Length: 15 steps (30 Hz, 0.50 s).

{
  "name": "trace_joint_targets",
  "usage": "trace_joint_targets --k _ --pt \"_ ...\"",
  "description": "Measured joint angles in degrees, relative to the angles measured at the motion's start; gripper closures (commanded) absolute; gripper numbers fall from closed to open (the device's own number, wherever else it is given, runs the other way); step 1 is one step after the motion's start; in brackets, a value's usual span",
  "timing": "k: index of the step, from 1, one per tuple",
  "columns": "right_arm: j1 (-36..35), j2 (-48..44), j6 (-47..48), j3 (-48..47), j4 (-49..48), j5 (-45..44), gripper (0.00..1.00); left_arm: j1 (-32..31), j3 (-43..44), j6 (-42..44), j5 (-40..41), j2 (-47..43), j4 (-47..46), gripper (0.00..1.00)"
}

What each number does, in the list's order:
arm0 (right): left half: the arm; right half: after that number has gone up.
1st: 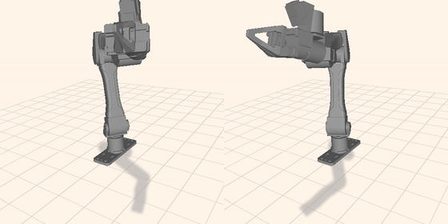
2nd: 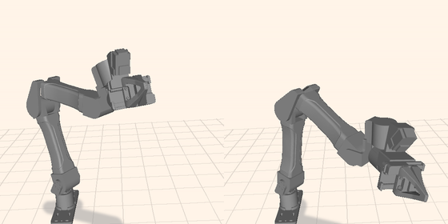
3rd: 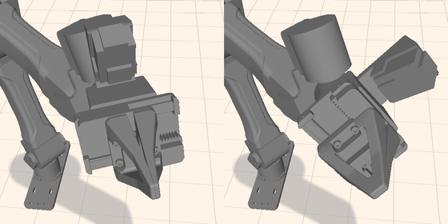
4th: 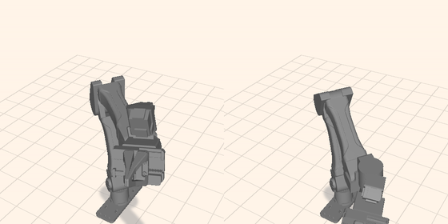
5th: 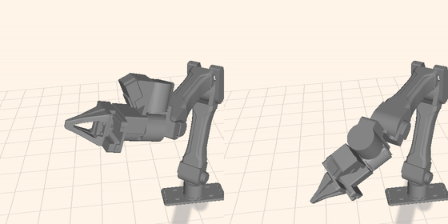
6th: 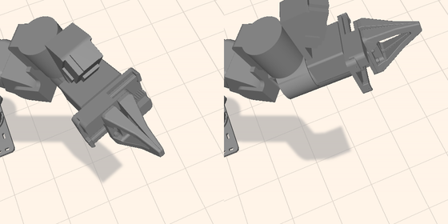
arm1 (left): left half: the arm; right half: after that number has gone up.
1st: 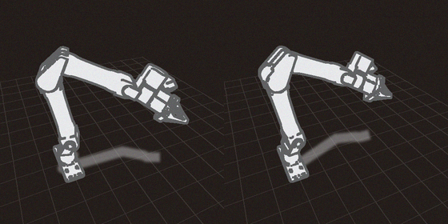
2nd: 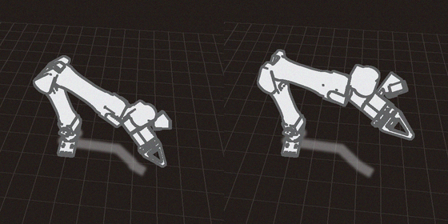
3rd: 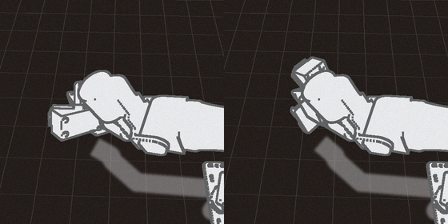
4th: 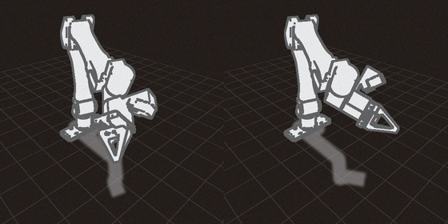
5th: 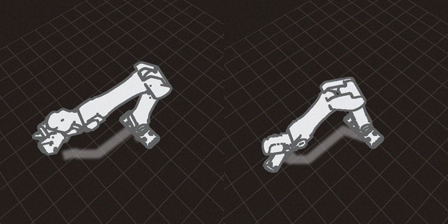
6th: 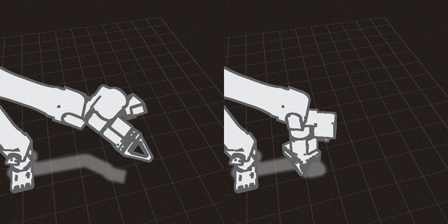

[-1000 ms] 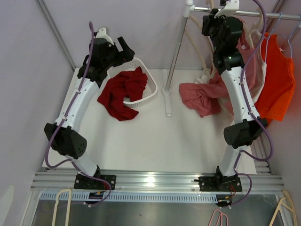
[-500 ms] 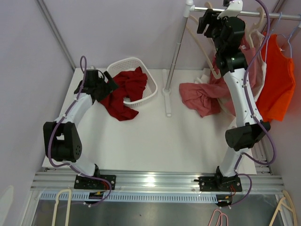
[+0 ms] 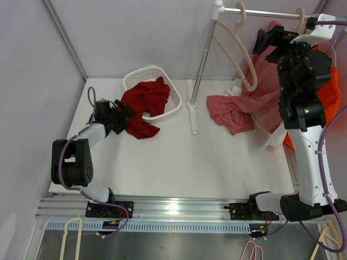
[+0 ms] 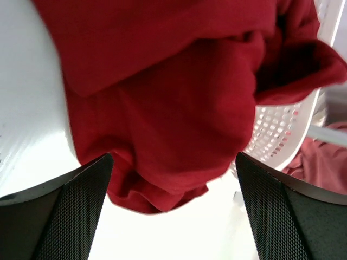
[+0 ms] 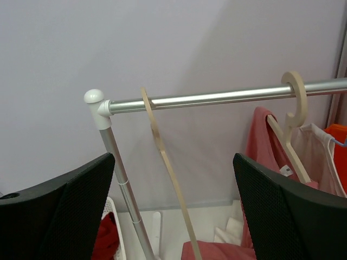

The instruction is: Remove the t-shirt from the hanger

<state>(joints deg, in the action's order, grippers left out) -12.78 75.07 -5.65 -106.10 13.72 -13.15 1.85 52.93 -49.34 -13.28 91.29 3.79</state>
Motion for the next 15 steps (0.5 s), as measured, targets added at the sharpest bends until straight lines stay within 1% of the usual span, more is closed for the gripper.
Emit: trace_joint_targets --k 5,7,10,15 --pt "0.0 -2.7 -0.4 2.0 -0.1 0.1 0.05 1.9 -10.9 -6.9 -0.6 -1.9 -13.4 0.00" --pt "0.0 -2.8 -0.6 2.8 0.0 0.1 0.05 2.7 -14.4 -10.0 -0.7 -2.5 -16.2 0.01" --pt "0.0 -2.8 -1.0 3.8 0.2 0.5 0.05 3.6 -14.8 -13.8 -0.5 -2.3 -16.9 0.01" --pt "0.0 -3.0 -1.4 4.8 0.3 0.8 0.05 3.9 -11.1 -17.7 -0.4 -0.1 -16.5 0.01"
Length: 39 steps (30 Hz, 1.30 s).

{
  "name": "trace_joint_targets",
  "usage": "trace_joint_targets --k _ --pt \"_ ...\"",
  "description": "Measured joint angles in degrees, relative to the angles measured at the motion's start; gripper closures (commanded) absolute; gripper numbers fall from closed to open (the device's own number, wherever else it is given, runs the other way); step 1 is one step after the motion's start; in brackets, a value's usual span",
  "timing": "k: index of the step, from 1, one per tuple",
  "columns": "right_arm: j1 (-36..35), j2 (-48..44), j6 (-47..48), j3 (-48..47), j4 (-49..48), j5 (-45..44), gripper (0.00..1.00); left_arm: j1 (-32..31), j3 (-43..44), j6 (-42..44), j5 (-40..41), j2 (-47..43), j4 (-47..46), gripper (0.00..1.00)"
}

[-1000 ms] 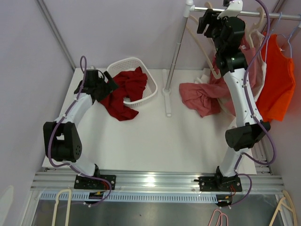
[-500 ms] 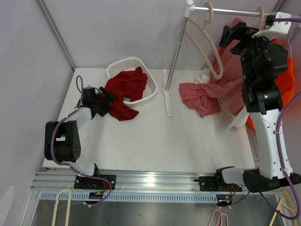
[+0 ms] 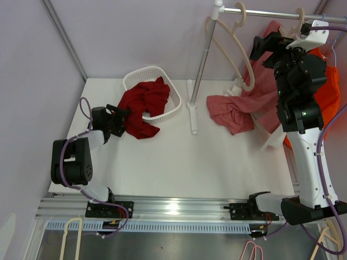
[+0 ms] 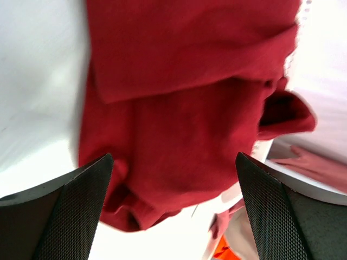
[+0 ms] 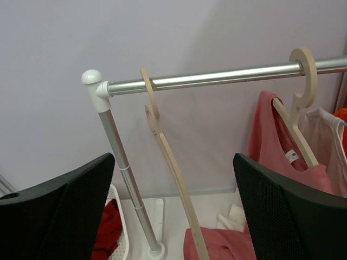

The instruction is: Remove the t-shirt from the hanger

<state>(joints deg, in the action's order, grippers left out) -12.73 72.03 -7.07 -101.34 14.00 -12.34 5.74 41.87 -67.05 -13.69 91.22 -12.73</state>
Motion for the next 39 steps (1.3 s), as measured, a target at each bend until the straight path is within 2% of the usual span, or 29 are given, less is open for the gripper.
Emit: trace_joint_targets --k 6,7,9,10,11,15,18,19,22,24,26,27,30,31,39 --pt "0.0 -0.6 -0.4 0.2 0.0 0.4 0.05 0.0 3.3 -1.5 0.0 2.9 -0.1 0.22" --pt "0.0 -0.7 -0.4 0.3 0.0 0.5 0.05 0.0 3.4 -1.7 0.0 3.3 -0.2 0.38" --pt "0.0 -0.9 -0.5 0.3 0.0 0.7 0.05 0.0 3.4 -2.3 0.0 3.7 0.0 0.47" --pt "0.0 -1.0 -0.5 0.3 0.0 0.8 0.05 0.0 3.4 -2.5 0.1 3.9 0.0 0.58" --pt "0.0 -1.1 -0.7 0.3 0.0 0.8 0.05 0.0 3.4 -2.8 0.2 4.0 0.0 0.63" --pt "0.0 -1.3 -0.9 0.3 0.0 1.1 0.04 0.0 3.4 -3.1 0.3 4.1 0.0 0.64" --pt "0.0 -1.4 -0.9 0.3 0.0 1.2 0.04 -0.2 3.9 -3.5 0.0 5.0 0.0 0.54" --pt "0.0 -1.4 -0.9 0.3 0.0 1.2 0.04 -0.3 4.3 -3.7 -0.2 5.4 0.0 0.47" --pt "0.0 -1.4 -0.9 0.3 0.0 1.2 0.04 -0.9 4.9 -4.4 -0.5 6.0 0.0 0.36" --pt "0.0 -1.4 -0.9 0.3 0.0 1.3 0.05 -1.3 4.9 -4.7 -0.5 6.0 0.0 0.35" --pt "0.0 -1.4 -1.0 0.3 0.1 1.3 0.05 -1.6 4.9 -5.0 -0.5 6.0 0.0 0.42" --pt "0.0 -1.4 -1.0 0.3 0.1 1.3 0.04 -1.7 5.0 -5.0 -0.5 6.0 0.0 0.43" --pt "0.0 -1.4 -1.3 0.3 0.0 1.4 0.05 -2.3 5.5 -5.9 -0.6 6.5 0.0 0.73" --pt "0.0 -1.4 -1.3 0.3 0.0 1.5 0.05 -2.6 5.8 -6.3 -0.7 6.9 -0.1 0.97" --pt "0.0 -1.4 -1.7 0.3 0.1 2.0 0.04 -3.6 7.8 -6.4 -1.5 9.3 -0.3 0.99"
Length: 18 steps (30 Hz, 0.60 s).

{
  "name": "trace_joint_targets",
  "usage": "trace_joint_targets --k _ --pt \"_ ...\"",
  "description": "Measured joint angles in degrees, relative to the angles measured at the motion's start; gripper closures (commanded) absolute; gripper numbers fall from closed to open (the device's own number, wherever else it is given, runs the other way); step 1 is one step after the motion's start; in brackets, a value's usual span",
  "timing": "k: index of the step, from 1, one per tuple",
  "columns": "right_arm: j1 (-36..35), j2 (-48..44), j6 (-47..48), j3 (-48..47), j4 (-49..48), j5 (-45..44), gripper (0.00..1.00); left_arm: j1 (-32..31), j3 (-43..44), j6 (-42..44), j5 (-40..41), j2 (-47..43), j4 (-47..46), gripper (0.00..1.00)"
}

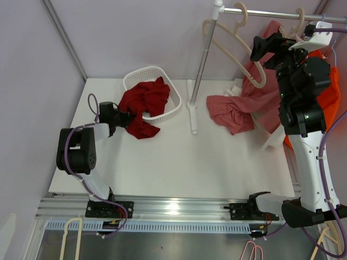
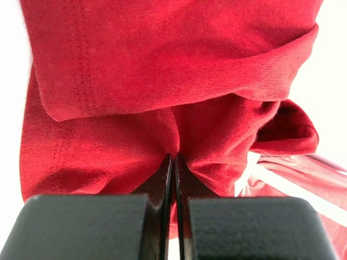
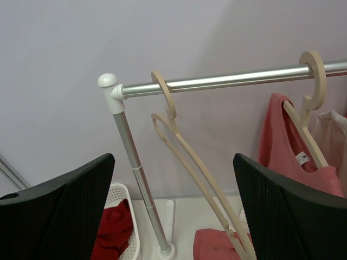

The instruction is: Remove the t-shirt from the hanger

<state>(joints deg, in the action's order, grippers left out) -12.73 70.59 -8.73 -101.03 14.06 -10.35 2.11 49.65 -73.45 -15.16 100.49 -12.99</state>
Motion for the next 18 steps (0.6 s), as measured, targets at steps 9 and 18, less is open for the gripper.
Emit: trace_joint_targets --k 9,18 --pt "0.0 0.0 -0.5 0.0 0.0 0.4 0.04 -6.0 9.5 9.8 8.9 -8.4 12.9 0.99" --pt "0.0 0.0 -1.3 0.6 0.0 1.5 0.05 -14.1 32.3 24.3 19.3 -8.2 23.9 0.99"
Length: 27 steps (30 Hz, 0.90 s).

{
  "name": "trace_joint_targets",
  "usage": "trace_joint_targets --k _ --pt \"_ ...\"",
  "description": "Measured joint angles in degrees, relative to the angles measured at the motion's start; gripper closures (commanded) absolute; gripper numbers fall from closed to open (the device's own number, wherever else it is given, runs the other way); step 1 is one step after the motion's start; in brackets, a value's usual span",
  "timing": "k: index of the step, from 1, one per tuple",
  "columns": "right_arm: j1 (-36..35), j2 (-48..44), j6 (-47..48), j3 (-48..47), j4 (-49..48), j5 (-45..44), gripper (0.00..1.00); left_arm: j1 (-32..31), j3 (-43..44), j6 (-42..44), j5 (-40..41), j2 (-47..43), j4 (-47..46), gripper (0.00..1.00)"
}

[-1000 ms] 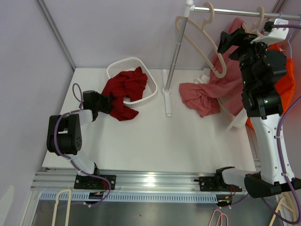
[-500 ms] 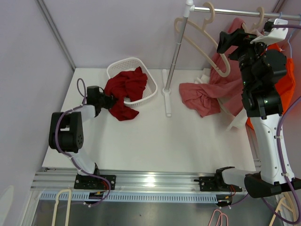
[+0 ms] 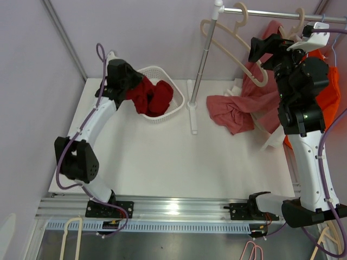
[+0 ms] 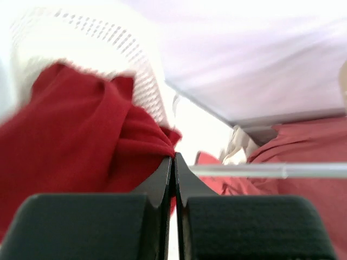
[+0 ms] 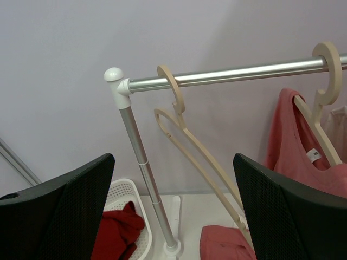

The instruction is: Remove the t-shirt from the hanger

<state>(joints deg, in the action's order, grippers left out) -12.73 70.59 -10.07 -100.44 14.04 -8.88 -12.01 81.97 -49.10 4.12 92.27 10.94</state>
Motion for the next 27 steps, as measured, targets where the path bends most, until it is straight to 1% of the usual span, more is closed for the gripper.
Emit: trace_joint_targets --k 4,6,9,13,15,16,18,19,22,25,27 --pt "0.0 0.0 -0.5 0.2 0.0 0.6 0.05 -0.6 14.3 4.5 -1.6 9.8 0.3 0.99" --pt "0.0 0.0 -0.5 0.2 0.0 0.8 0.04 -0.6 19.8 5.7 -3.4 14.6 0.8 0.99" --pt "0.0 0.0 -0.4 0.2 0.2 0.7 0.04 -0.7 26.0 6.3 -5.7 20.8 2.1 0.99" --pt "0.0 0.3 0.8 -0.7 1.8 -1.6 0.05 -0.8 31.7 6.6 -8.0 26.8 4.9 0.99" --pt "0.4 2.3 1.6 -5.0 5.0 -2.7 0.04 -0.8 36.3 6.6 -9.4 30.6 7.6 0.96" --pt "0.8 3.6 2.0 -8.1 7.1 -2.8 0.04 -0.8 38.3 6.6 -10.0 32.3 8.8 0.86" --pt "2.1 7.1 2.6 -15.7 10.7 -2.6 0.04 -0.8 40.9 6.5 -10.9 35.1 11.3 0.82" --pt "2.8 8.4 2.7 -18.6 12.0 -2.5 0.04 -0.8 41.3 6.5 -11.1 36.0 12.7 0.75" --pt "4.7 10.6 2.9 -24.0 15.8 -2.0 0.04 -0.9 41.3 6.1 -11.9 38.5 16.7 0.71" --pt "6.6 11.9 2.6 -27.0 19.9 -2.1 0.04 -0.9 42.4 6.0 -13.0 42.0 20.5 0.70" --pt "7.7 12.7 2.1 -28.3 22.3 -2.5 0.04 -0.9 43.6 5.7 -14.1 44.7 22.5 0.67"
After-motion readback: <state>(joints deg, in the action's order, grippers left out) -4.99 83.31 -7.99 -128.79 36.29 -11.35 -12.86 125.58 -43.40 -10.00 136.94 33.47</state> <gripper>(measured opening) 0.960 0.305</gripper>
